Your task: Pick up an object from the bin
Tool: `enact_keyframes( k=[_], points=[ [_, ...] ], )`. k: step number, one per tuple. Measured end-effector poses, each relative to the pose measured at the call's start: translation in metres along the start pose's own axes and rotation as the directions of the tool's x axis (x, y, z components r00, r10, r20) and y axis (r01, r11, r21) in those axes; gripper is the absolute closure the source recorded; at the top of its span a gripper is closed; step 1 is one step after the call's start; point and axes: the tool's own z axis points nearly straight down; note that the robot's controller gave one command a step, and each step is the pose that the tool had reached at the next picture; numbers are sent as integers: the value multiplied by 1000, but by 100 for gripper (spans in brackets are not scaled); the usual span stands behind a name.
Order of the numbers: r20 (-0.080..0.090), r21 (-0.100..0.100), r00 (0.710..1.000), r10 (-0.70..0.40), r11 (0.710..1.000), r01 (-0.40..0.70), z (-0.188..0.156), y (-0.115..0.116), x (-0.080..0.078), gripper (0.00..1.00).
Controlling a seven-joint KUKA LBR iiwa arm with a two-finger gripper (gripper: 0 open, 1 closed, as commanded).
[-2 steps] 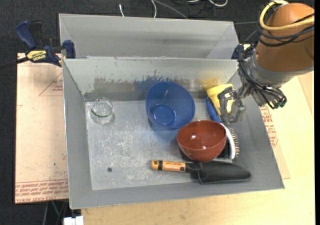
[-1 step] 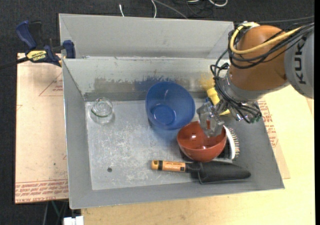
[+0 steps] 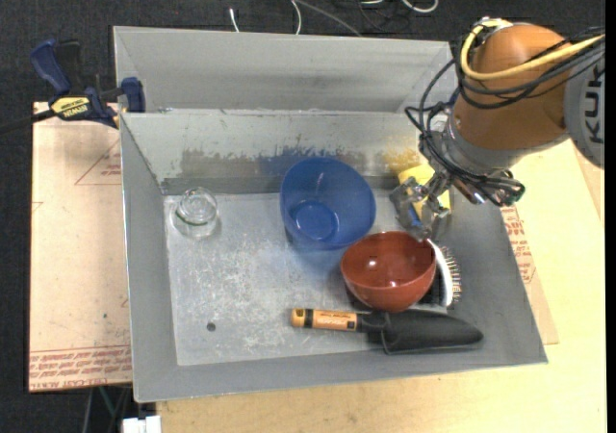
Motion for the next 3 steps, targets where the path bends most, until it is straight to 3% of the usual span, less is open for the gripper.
enact_keyframes(
  k=[1, 2, 3],
  points=[
    [-14, -16, 980, 196, 980, -196, 25, 38, -14, 100],
    [-1, -2, 1000, 27, 1000, -27, 17, 25, -8, 100],
    [-13, -17, 974, 226, 974, -226, 62, 42, -25, 0]
  ],
)
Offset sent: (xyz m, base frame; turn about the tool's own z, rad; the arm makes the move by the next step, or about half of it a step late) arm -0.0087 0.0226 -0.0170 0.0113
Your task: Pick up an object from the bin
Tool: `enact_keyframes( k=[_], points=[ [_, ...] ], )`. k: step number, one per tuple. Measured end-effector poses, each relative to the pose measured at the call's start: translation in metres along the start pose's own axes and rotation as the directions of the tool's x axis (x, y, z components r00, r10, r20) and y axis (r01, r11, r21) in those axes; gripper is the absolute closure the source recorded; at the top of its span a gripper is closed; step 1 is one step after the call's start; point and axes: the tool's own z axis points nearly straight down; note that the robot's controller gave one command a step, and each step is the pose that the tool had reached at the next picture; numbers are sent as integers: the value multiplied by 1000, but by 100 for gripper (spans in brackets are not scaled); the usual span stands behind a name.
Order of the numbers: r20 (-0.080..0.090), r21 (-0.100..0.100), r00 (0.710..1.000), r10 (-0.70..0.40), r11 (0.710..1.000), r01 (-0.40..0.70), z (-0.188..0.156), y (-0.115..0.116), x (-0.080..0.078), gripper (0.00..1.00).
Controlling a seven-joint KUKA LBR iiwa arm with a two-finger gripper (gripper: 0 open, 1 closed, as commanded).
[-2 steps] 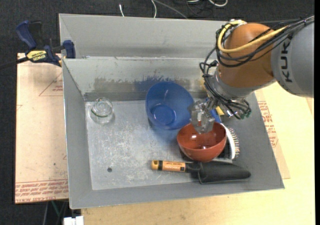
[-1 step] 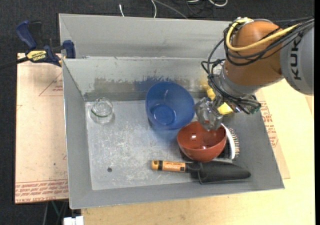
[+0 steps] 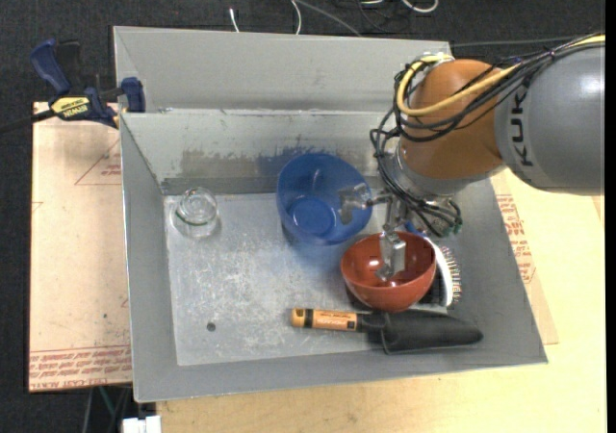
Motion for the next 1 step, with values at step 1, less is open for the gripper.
enact_keyframes(
  k=[1],
  points=[
    [1, 2, 1000, 0, 1000, 0, -1, -1, 0, 0]
  ],
)
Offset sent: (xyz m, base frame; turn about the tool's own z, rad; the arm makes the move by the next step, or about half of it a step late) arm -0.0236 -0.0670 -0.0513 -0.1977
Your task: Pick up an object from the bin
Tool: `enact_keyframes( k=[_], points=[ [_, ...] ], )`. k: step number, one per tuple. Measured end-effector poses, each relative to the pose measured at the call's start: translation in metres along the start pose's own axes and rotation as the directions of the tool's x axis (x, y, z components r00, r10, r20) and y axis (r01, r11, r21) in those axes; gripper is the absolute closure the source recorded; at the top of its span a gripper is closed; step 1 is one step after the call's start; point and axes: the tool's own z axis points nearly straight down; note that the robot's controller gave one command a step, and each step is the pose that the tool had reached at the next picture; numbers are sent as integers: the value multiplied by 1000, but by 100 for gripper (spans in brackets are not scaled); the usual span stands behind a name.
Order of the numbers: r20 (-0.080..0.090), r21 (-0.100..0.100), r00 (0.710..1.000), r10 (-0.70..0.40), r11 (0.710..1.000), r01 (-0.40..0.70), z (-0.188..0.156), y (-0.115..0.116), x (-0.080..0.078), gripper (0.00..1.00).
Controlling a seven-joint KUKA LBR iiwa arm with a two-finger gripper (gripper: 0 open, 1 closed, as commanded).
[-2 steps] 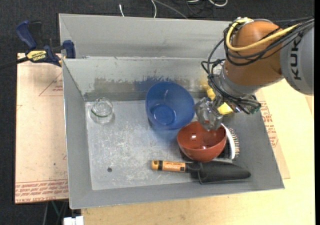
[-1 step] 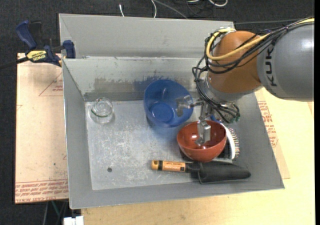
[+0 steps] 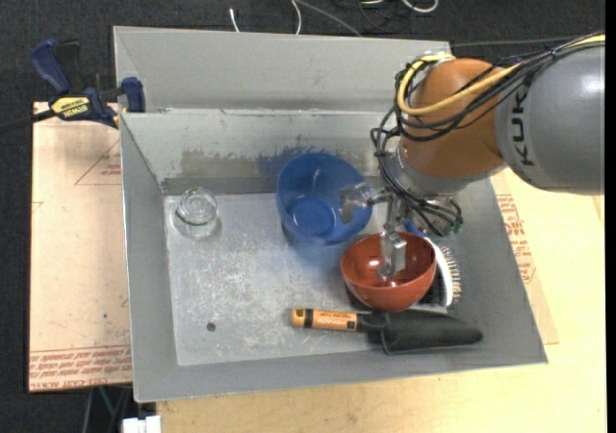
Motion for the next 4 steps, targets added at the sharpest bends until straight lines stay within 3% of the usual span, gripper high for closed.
enact_keyframes(
  k=[1, 2, 3, 4],
  points=[
    [13, 0, 984, -179, 984, 179, 46, -45, 42, 0],
    [16, 2, 973, -230, 973, 230, 60, -61, -27, 100],
    [15, 1, 973, -230, 973, 230, 60, -61, -27, 100],
    [18, 1, 971, -238, 971, 238, -52, -64, -33, 100]
  ],
)
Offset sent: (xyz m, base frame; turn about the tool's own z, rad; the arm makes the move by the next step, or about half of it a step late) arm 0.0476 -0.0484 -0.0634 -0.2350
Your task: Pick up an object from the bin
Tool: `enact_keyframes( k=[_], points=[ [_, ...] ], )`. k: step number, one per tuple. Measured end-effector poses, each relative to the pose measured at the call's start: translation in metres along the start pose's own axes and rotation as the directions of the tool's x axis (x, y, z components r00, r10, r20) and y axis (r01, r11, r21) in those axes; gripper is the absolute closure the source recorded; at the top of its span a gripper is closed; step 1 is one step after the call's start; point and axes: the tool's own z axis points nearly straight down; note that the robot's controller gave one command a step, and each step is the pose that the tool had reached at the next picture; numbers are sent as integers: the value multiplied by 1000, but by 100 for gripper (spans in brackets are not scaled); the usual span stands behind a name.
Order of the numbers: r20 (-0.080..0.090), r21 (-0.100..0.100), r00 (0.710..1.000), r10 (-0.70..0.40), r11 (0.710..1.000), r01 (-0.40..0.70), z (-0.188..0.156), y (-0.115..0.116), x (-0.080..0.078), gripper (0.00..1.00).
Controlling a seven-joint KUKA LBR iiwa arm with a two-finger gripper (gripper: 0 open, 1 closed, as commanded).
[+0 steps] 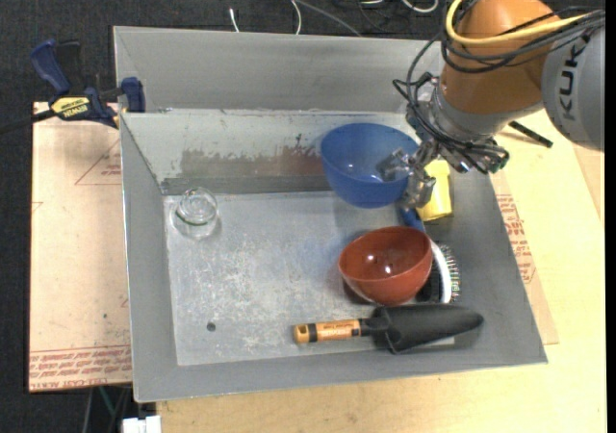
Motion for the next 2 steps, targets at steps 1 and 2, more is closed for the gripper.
enact_keyframes(
  k=[1, 2],
  points=[
    [3, 2, 1000, -3, 1000, 3, -19, 3, -2, 100],
    [6, 7, 998, -64, 998, 64, -13, 11, -8, 100]
  ],
)
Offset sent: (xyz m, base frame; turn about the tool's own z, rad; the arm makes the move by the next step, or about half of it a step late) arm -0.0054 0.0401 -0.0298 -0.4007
